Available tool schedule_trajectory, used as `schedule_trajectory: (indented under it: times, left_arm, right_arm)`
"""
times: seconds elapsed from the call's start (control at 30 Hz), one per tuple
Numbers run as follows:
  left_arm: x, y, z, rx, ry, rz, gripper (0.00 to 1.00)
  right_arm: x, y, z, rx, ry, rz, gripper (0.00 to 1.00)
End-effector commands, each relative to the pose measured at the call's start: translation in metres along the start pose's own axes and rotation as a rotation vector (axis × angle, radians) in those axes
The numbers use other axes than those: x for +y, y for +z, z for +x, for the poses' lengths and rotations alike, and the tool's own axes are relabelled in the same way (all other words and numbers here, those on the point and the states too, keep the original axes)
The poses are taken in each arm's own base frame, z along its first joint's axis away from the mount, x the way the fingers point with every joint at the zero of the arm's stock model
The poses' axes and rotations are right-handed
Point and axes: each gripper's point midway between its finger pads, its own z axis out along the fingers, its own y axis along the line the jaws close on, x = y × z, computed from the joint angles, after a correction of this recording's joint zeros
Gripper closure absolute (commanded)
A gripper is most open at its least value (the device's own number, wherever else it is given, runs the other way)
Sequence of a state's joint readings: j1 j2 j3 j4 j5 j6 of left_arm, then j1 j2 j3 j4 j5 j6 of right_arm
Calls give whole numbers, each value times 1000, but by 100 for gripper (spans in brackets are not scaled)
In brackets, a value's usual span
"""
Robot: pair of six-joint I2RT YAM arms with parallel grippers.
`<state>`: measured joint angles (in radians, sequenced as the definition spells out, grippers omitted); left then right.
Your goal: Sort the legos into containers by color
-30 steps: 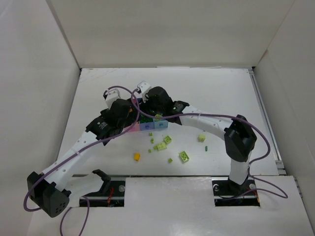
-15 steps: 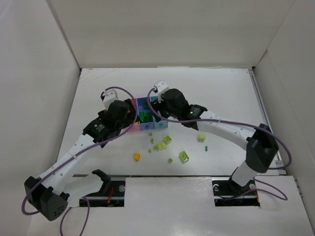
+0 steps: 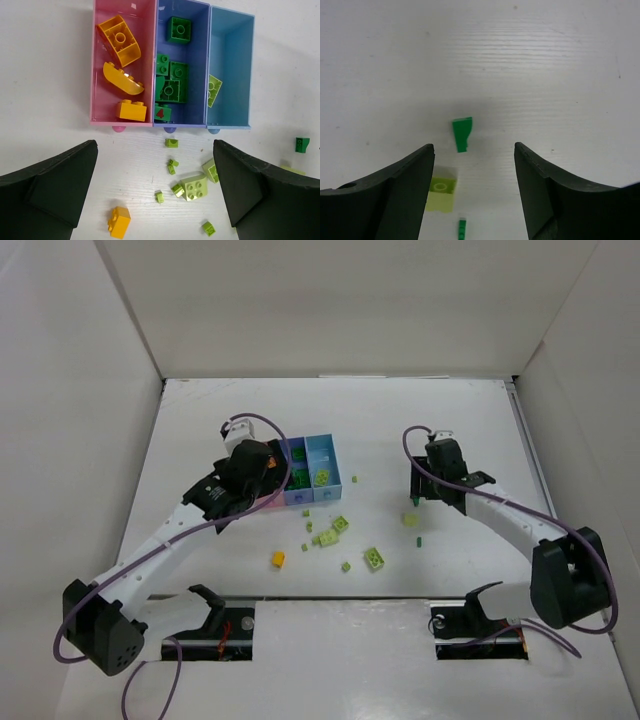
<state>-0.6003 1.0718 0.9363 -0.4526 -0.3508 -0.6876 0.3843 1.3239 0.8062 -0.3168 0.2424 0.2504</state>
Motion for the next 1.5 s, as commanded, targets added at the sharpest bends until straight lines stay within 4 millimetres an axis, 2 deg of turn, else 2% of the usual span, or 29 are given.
schedule_trajectory:
  times: [0.0,0.07,0.2,0.43,0.6,0.63,0.67,0.73,0.83,0.87,0.93,0.97,1.0,1.27,1.43,1.47]
  left_arm:
    - [-10,2,-8,-28,8,39,0]
    - [-13,1,-12,-35,5,45,0]
    - [-13,1,-12,-35,5,45,0]
    - [-13,1,-12,-35,5,45,0]
    - [-11,3,-11,-34,8,32,0]
    - [-11,3,-11,-34,8,32,0]
    - [-13,2,-14,-41,5,38,0]
    - [-13,2,-14,-41,5,38,0]
    - [-12,2,-15,-47,4,31,0]
    - [-12,2,-15,-47,4,31,0]
    - [-12,2,-15,-47,4,31,0]
    - [-12,2,-15,-47,4,31,0]
    - [-12,4,-13,-41,8,25,0]
    - [-9,5,-16,-53,7,12,0]
    - [-8,5,-14,-47,11,6,0]
    - [-10,1,-19,-59,4,17,0]
  right_arm:
    - [-12,7,0,10,75,12,30]
    - [-15,15,6,29,57,17,31]
    - [-4,28,11,49,33,-40,33]
    - [-1,40,21,85,9,-53,39]
    - [1,40,17,82,2,-49,49]
    - [3,40,13,74,14,-50,49]
    - [2,41,19,96,10,-45,51]
    - [1,42,14,94,10,-36,51]
    - [1,44,20,122,15,-29,53]
    - [2,44,14,110,17,-32,53]
    - [3,46,21,146,3,-19,55]
    - [6,46,15,131,-2,-19,56]
    - [5,47,21,154,-7,-14,58]
    - [7,48,18,162,-37,-9,76]
    - [6,48,18,162,-49,-10,83]
    - [6,48,18,162,-58,-11,84]
